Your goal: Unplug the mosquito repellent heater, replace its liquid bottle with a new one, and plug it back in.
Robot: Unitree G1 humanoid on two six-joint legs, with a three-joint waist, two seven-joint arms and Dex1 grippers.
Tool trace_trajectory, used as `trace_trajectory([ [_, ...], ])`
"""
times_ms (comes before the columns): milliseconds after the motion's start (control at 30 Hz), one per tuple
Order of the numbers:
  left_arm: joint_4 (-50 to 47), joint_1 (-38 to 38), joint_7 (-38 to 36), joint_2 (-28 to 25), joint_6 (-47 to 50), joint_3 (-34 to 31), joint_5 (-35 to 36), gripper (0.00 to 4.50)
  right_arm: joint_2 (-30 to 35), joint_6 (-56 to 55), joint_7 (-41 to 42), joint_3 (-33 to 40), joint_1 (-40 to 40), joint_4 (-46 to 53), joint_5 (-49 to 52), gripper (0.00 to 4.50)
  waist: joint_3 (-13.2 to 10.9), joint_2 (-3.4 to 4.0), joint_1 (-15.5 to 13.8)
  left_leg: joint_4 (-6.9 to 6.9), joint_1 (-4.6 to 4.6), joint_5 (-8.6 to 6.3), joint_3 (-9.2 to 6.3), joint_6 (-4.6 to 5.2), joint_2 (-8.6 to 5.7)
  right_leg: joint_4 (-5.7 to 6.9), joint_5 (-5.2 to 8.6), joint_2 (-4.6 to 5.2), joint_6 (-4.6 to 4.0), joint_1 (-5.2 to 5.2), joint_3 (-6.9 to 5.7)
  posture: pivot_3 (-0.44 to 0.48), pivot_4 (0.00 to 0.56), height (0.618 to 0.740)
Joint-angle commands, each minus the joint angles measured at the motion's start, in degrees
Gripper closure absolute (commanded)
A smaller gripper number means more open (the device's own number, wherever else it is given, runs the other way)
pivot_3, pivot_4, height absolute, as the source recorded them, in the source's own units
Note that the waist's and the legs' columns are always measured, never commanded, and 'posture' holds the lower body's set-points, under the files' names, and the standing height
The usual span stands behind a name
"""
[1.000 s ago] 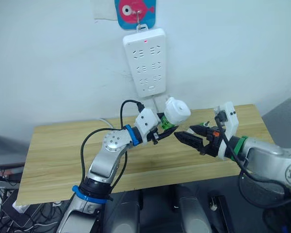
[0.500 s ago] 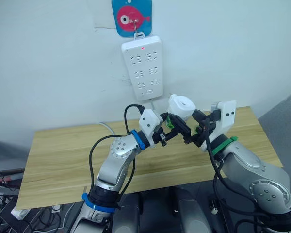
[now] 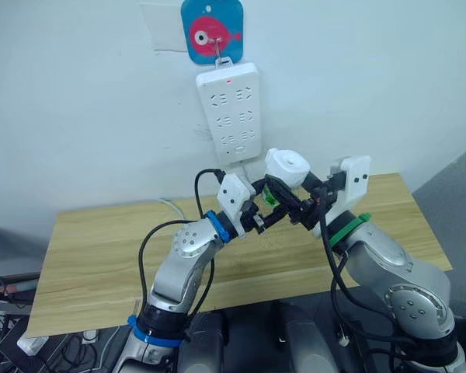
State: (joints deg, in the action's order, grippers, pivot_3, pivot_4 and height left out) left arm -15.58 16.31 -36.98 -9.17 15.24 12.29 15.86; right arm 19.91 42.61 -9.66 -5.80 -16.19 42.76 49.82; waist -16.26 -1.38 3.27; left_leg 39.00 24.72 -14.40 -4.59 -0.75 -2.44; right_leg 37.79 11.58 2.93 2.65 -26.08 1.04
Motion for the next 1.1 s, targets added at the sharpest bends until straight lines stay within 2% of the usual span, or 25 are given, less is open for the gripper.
trace_trajectory([
  [33, -5.59, -2.17, -1.33, -3.05, 1.95, -3.24, 3.83, 0.02, -0.03, -1.19, 1.38, 1.21, 0.61, 1.27, -2.87, 1.49, 0.18, 0.00, 0.02, -0.01, -0.02, 0.00, 0.01, 0.00, 0.00, 0.01, 0.00, 0.00, 0.00, -0.01, 0.02, -0.125, 0.219, 0.740],
  [233, -6.00, -3.29, -4.83, -12.72, 1.15, -12.42, 7.35, 0.00, 0.13, -1.85, 4.18, 0.90, 1.25, 0.29, -7.71, 1.49, 0.91, 0.13, -0.14, -0.06, -0.06, 0.00, 0.00, -0.01, 0.05, -0.01, 0.01, -0.07, -0.02, 0.00, 0.01, -0.111, 0.206, 0.740],
  [367, 0.78, 1.13, -6.88, -16.75, -2.05, -16.57, 7.07, 0.00, -0.89, -1.78, 5.63, 1.08, 0.49, -0.54, -9.49, 1.49, 1.21, 0.14, -0.45, -0.05, -0.07, 0.00, 0.03, -0.01, 0.00, -0.05, 0.01, -0.06, -0.02, 0.06, -0.05, -0.104, 0.200, 0.740],
  [433, 8.29, 6.15, -7.96, -17.68, -5.83, -17.45, 5.66, 0.00, -1.12, -1.78, 6.74, 1.31, -0.22, -1.02, -10.14, 1.49, 1.31, 0.10, -0.56, -0.05, -0.08, 0.00, 0.05, -0.01, -0.01, -0.05, 0.01, -0.06, -0.02, 0.07, -0.06, -0.106, 0.208, 0.740],
  [500, 16.11, 11.31, -8.25, -17.86, -10.57, -16.71, 2.71, 0.00, -1.22, -1.84, 7.84, 0.99, -0.76, -1.24, -11.11, 1.49, 1.34, 0.09, -0.61, -0.04, -0.09, 0.00, 0.10, -0.01, -0.02, -0.06, 0.01, -0.06, -0.02, 0.09, -0.08, -0.111, 0.212, 0.740],
  [667, 26.75, 18.24, -8.20, -16.17, -16.90, -15.68, -0.24, 0.00, -2.08, -1.00, 8.58, 1.13, -1.14, -0.91, -12.31, 1.49, 1.35, 0.08, -0.32, -0.06, -0.09, 0.00, 0.11, 0.00, -0.02, -0.11, 0.01, -0.05, -0.02, 0.09, -0.06, -0.134, 0.221, 0.740],
  [867, 34.25, 23.12, -10.78, -15.03, -20.00, -14.92, -0.78, 0.00, -3.33, 0.44, 8.66, 0.90, -1.67, -0.10, -13.01, 1.49, 1.36, 0.07, -1.06, 0.01, -0.19, 0.04, 0.00, -0.04, -0.08, -0.01, 0.00, 0.01, -0.01, 0.24, -0.15, -0.140, 0.228, 0.740],
  [1100, 38.73, 27.91, -17.91, -13.12, -18.34, -14.43, 2.27, 0.00, -4.30, -0.28, 10.66, 0.20, -2.36, -1.86, -14.47, 1.49, 1.36, 0.06, -2.26, 0.01, -0.68, 0.04, -0.25, -0.03, -0.24, -0.15, 0.04, 0.07, 0.05, 0.93, -0.33, -0.134, 0.230, 0.740],
])
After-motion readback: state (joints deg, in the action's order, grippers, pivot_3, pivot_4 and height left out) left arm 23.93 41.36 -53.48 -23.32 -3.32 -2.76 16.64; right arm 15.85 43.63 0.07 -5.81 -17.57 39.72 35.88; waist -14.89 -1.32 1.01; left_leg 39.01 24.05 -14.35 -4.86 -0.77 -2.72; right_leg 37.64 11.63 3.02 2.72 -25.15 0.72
